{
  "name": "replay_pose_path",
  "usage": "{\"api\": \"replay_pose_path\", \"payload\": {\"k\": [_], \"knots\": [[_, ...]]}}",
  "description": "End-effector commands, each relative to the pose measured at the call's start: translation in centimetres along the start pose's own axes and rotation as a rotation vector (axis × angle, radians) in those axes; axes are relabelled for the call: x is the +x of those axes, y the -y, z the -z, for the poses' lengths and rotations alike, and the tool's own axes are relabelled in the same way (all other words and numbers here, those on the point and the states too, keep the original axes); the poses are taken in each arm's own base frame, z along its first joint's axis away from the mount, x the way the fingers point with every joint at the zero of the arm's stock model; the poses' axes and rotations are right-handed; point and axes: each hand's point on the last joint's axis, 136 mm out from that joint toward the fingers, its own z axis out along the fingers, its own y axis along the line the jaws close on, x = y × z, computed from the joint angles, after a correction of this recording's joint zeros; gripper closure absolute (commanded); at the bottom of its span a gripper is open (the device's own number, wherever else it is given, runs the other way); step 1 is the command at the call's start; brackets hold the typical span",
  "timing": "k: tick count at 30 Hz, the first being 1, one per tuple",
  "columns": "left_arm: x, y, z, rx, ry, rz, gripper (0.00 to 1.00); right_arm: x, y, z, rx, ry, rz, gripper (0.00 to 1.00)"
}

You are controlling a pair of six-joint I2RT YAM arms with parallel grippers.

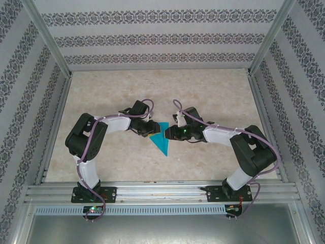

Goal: Fold a paper plane with a square sheet of paper (fold left side to right side)
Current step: Fourth fold the wing at the center of the table.

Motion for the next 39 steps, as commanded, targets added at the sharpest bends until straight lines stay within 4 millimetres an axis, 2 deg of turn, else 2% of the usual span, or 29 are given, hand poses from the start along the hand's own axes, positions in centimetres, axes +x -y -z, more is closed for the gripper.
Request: {"api": "replay_pose_path", "payload": {"k": [1, 10, 24, 34, 39], "knots": [[1.7, -2.3, -0.8, -0.101, -0.039, 0.011, 0.60, 0.3, -0.2, -0.8, -0.043, -0.029, -0.032, 0.65], [1.7, -2.2, -0.8, -0.099, -0.039, 0.012, 0.60, 0.9, -0.4, -2.7, -0.047, -0.072, -0.030, 0.62], [1.6, -2.1, -0.8, -0.097, -0.040, 0.010, 0.60, 1.3, -0.2, -5.1, -0.033, -0.117, -0.017, 0.67], [1.7, -2.1, -0.8, -0.100, -0.040, 0.011, 0.60, 1.2, -0.4, -5.7, -0.062, -0.135, -0.005, 0.76], [1.7, -2.3, -0.8, -0.105, -0.040, 0.010, 0.60, 0.8, -0.3, -4.7, -0.054, -0.108, -0.005, 0.74]]}}
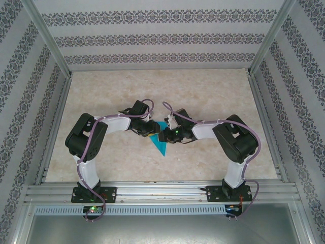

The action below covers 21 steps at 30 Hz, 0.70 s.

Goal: Fold a paper plane with a square sheet of paper (fold left side to right side)
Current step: Fourth fold the wing at the center of the table.

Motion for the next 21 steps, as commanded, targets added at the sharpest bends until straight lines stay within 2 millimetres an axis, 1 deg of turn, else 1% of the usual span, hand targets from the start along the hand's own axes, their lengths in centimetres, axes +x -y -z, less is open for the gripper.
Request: {"api": "replay_pose_path", "payload": {"k": [1, 6, 10, 16, 21], "knots": [[1.6, -2.2, -0.8, -0.103, -0.041, 0.010, 0.60, -0.3, -0.5, 0.5, -0.011, 0.023, 0.034, 0.73], [1.6, -2.2, -0.8, -0.103, -0.042, 0.010, 0.60, -0.4, -1.0, 2.4, -0.020, 0.057, 0.044, 0.66], [1.6, -2.0, -0.7, -0.102, -0.040, 0.005, 0.60, -0.4, -0.7, 3.4, -0.020, 0.077, 0.034, 0.62], [1.8, -2.0, -0.8, -0.101, -0.042, 0.004, 0.60, -0.7, -0.2, 3.1, -0.011, 0.078, 0.012, 0.63], [1.7, -1.9, -0.9, -0.100, -0.043, 0.004, 0.60, -1.5, -0.2, 2.6, -0.013, 0.079, 0.010, 0.66]]}}
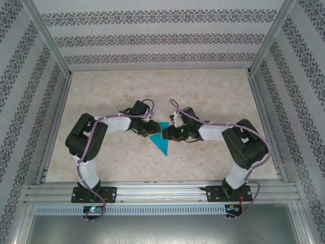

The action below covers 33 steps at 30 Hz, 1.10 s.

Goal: Fold a paper plane with a square sheet of paper (fold left side to right side)
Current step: Fourth fold the wing at the center of the table.

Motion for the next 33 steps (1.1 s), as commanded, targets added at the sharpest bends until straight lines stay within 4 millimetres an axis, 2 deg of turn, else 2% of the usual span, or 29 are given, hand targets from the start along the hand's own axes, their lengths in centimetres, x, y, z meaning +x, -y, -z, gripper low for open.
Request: {"api": "replay_pose_path", "payload": {"k": [1, 10, 20, 33], "knots": [[1.7, -2.0, -0.8, -0.093, -0.046, 0.008, 0.60, -0.9, 0.0, -0.5, -0.001, 0.006, 0.005, 0.66], [1.7, -2.0, -0.8, -0.094, -0.047, 0.008, 0.60, -1.2, 0.0, -1.1, -0.005, 0.001, 0.001, 0.77], [1.8, -2.1, -0.8, -0.098, -0.045, 0.008, 0.60, -1.0, 0.8, -0.3, 0.019, 0.016, -0.014, 1.00], [1.7, -2.1, -0.7, -0.100, -0.043, 0.008, 0.60, -0.4, 2.2, 0.4, 0.079, 0.016, -0.039, 1.00]]}}
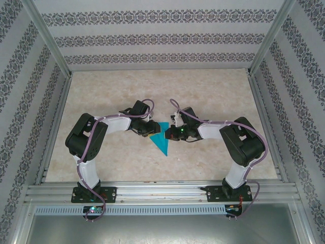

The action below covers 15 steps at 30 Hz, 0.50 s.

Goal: Fold a paper plane with a square sheet of paper (fold left side to right side)
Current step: Fourth fold the wing at the center of the table.

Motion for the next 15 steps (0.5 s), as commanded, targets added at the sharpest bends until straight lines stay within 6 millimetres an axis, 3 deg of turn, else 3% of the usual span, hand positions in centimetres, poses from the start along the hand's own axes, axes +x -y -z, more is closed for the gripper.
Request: {"api": "replay_pose_path", "payload": {"k": [1, 15], "knots": [[1.64, -2.00, -0.71, -0.097, -0.043, 0.007, 0.60, 0.20, 0.66, 0.58, 0.032, 0.009, 0.002, 1.00], [1.65, -1.97, -0.71, -0.098, -0.045, 0.007, 0.60, 0.28, 1.54, 0.62, 0.070, 0.004, -0.012, 1.00]]}}
